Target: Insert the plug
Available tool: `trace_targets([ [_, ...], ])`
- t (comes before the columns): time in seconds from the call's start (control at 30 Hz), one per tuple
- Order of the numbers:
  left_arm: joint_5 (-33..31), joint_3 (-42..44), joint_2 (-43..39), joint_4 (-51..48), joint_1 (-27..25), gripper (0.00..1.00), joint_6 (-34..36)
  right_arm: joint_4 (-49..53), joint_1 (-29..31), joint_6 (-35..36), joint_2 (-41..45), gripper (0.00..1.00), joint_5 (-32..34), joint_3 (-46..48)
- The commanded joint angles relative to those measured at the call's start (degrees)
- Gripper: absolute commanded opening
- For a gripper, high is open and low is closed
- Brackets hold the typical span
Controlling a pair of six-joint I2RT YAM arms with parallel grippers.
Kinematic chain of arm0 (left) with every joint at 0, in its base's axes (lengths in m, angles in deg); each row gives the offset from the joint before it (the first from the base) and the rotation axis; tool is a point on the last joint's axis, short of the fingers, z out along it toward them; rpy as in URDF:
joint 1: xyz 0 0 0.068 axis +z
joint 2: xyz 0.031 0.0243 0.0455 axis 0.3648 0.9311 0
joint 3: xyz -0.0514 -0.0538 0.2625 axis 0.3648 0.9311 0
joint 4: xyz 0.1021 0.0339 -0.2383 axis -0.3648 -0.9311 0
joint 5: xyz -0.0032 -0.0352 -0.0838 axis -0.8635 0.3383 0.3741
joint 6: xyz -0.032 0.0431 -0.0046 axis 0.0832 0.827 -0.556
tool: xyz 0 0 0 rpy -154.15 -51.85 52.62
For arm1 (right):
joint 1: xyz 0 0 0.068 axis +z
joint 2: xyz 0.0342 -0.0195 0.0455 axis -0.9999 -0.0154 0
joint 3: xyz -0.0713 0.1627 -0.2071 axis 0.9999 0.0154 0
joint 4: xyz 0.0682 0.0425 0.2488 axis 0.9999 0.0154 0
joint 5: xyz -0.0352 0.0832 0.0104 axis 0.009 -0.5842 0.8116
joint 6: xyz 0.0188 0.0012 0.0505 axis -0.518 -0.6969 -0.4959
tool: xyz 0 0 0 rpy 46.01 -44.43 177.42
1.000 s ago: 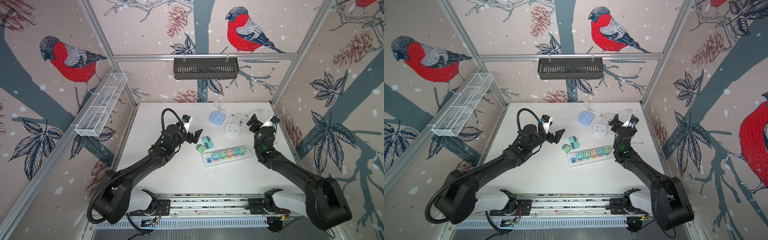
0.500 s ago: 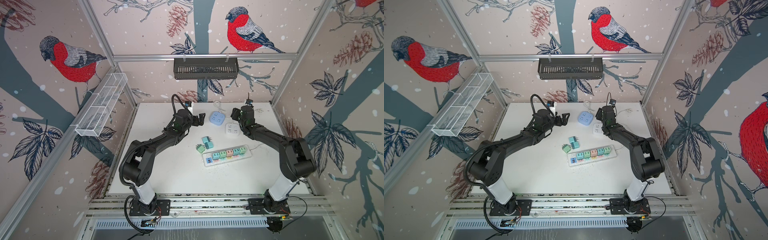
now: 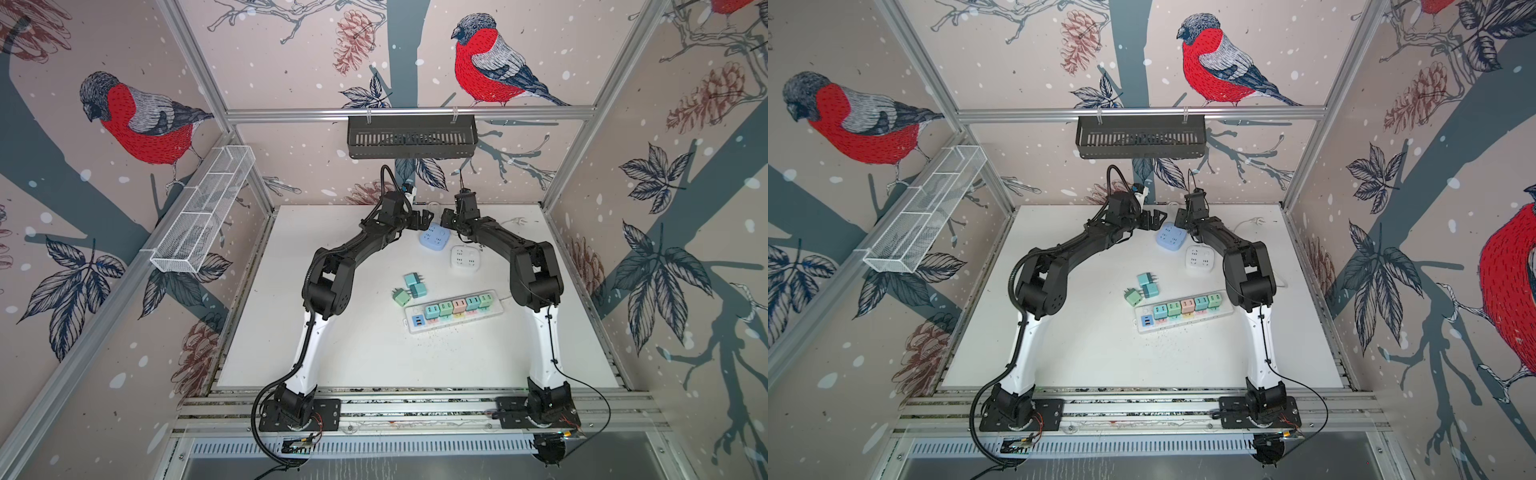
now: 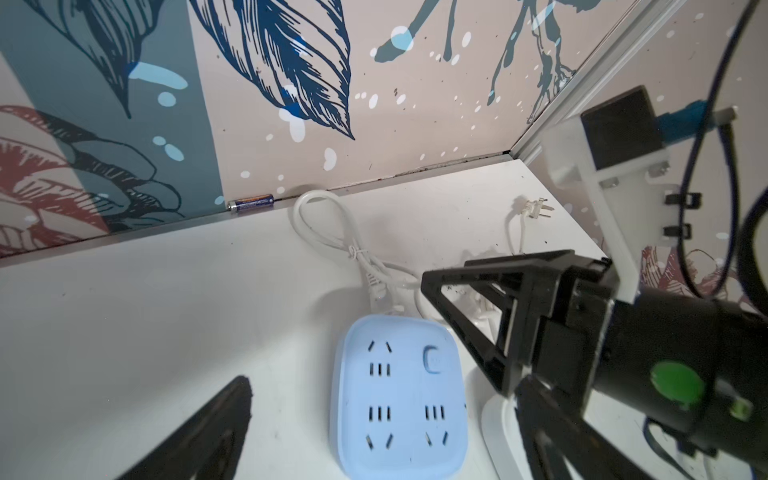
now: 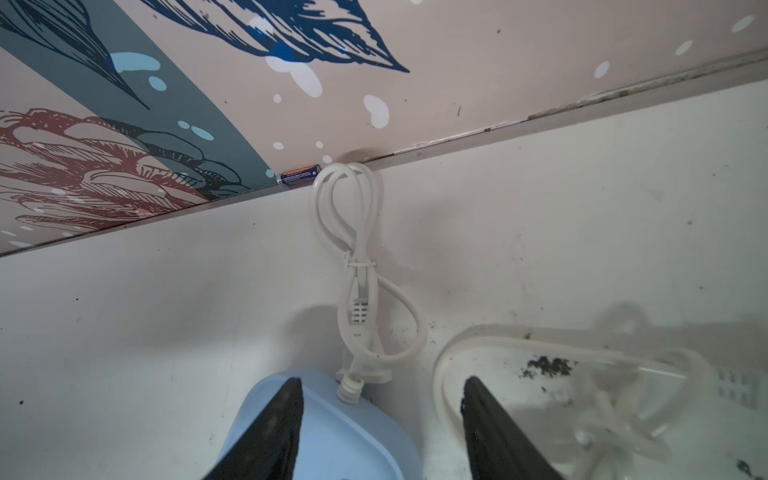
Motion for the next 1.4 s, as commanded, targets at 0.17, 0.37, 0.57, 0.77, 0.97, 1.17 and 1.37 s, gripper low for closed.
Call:
trace_targets([
  [0.17,7.3,-20.5,13.9,-14.2,0.9,0.98,-1.2,3.0,0.0,0.2,-3.9,0.62,-4.9,-2.5],
  [0.37,5.8,-13.3,11.2,-12.2,1.2,0.98,-2.4,1.0,1.1,-1.0,-4.8,0.6,-10.3,-0.3],
  [0.57,7.6,5.1,2.6,0.5,2.7,0.98,-5.9,1.5,5.1,0.7,-6.1,0.59,-10.4,-1.4],
  [0.77,9.9,24.6,-6.1,14.3,5.0,0.98,-10.4,1.3,7.6,2.2,-6.9,0.54,-11.5,-1.8],
  [0.97,7.0,45.8,-17.5,28.4,5.1,0.98,-11.1,0.5,10.6,3.4,-9.1,0.51,-14.3,-3.9],
  [1.17,11.0,62.5,-24.6,42.6,5.1,0.98,-13.0,2.6,13.8,4.1,-11.9,0.51,-14.7,-8.3],
  [1.37,5.2,71.0,-31.1,43.3,5.8,0.98,-11.7,1.0,15.9,2.7,-10.5,0.52,-14.2,-6.1],
])
